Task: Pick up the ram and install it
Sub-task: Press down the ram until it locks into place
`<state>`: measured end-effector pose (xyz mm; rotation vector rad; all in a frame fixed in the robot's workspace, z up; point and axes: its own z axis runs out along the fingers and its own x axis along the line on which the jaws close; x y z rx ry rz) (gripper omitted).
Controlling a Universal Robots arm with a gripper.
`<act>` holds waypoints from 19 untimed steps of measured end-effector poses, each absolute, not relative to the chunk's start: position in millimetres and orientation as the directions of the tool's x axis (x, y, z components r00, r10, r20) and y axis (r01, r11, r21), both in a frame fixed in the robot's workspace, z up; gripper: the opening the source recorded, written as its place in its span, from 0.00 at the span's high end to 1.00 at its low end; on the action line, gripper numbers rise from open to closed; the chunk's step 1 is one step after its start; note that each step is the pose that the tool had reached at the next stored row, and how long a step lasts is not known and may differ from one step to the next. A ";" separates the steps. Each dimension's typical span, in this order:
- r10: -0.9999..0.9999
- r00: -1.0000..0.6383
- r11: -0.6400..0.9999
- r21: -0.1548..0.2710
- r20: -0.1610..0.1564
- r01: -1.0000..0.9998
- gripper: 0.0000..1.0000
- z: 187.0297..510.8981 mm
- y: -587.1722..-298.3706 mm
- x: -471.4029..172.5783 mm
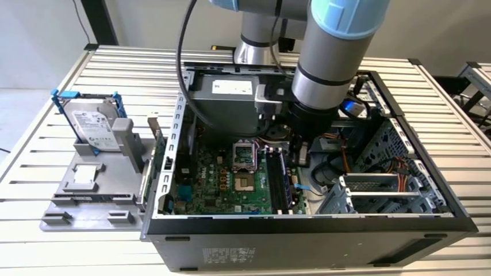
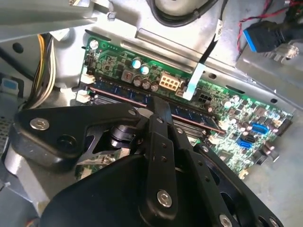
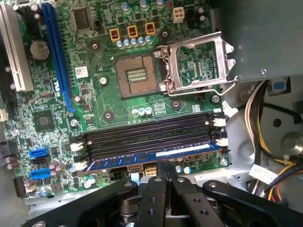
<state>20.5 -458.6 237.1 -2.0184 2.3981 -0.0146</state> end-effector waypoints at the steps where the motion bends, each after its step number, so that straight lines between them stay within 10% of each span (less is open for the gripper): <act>1: -0.987 -0.159 0.159 -0.012 0.001 -0.987 1.00 236.8 -458.6 20.4; 19: -0.995 -0.097 0.097 -0.011 0.000 -0.995 1.00 228.5 -474.4 17.5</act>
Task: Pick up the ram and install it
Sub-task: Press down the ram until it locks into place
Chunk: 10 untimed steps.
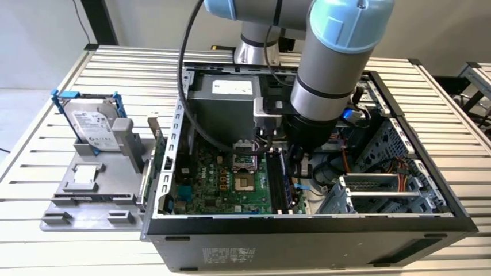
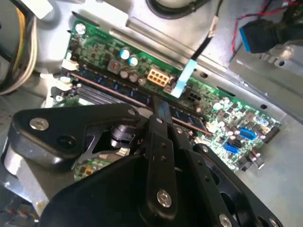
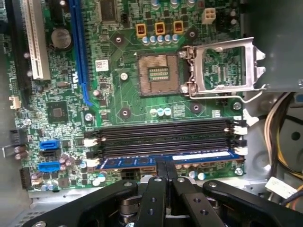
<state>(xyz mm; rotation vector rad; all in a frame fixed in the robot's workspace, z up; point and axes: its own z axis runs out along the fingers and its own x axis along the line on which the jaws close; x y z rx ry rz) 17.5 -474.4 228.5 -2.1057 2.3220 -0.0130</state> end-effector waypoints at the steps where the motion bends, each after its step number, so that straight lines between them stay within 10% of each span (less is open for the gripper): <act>1: -0.995 -0.097 0.097 -0.011 0.001 -0.995 1.00 226.5 -474.1 17.1; 10: -0.995 -0.097 0.097 -0.007 0.023 -0.995 1.00 228.4 -469.7 15.9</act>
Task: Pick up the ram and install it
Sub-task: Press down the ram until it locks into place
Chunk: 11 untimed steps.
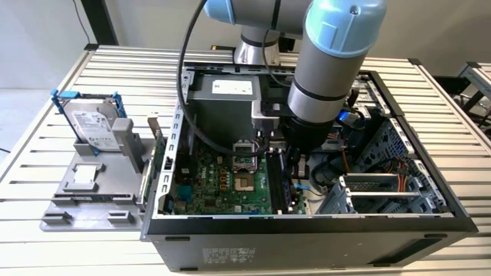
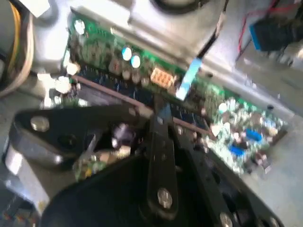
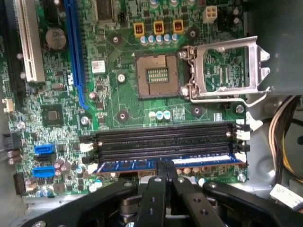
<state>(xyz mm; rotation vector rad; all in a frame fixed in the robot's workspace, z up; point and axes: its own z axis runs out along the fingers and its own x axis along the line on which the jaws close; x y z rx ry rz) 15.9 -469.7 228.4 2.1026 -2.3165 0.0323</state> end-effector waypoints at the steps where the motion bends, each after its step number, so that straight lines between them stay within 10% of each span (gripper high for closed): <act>1: -0.995 -0.097 0.097 -0.006 0.026 -0.995 1.00 229.2 -469.8 15.9; 11: -0.995 -0.096 0.096 -0.006 0.027 -0.995 1.00 229.7 -470.2 15.9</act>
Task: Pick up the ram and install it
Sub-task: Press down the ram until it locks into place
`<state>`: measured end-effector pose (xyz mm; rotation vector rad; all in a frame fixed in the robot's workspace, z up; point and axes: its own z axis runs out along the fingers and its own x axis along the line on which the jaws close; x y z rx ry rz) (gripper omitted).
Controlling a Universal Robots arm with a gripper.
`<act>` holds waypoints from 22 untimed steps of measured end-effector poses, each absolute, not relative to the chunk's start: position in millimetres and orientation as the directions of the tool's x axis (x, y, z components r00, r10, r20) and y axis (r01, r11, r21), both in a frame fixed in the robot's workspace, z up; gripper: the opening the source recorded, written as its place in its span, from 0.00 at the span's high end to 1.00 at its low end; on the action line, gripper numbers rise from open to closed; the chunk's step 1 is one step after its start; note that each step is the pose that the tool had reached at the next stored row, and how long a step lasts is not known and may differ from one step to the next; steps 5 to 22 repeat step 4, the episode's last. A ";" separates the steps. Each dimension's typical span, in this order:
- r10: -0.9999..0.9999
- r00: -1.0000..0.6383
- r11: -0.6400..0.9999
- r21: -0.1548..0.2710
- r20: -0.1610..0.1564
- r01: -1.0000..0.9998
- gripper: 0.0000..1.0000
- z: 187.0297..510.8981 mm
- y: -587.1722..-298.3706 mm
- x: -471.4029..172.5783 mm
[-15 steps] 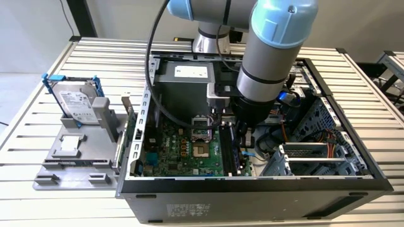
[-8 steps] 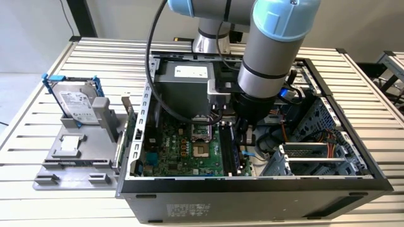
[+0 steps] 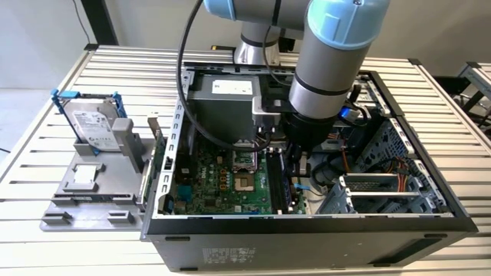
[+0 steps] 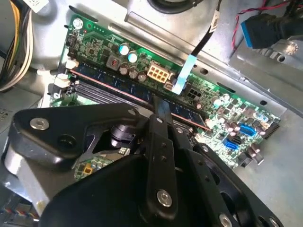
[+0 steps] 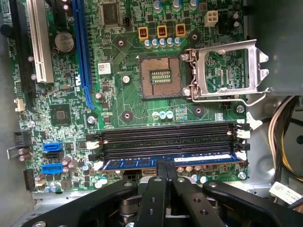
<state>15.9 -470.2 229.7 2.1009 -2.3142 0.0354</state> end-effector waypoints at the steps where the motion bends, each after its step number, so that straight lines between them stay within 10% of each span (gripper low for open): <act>1: -0.995 -0.096 0.096 -0.006 0.027 -0.995 1.00 229.7 -470.2 15.9; 22: -0.995 -0.096 0.096 -0.006 0.027 -0.995 1.00 229.7 -470.2 15.9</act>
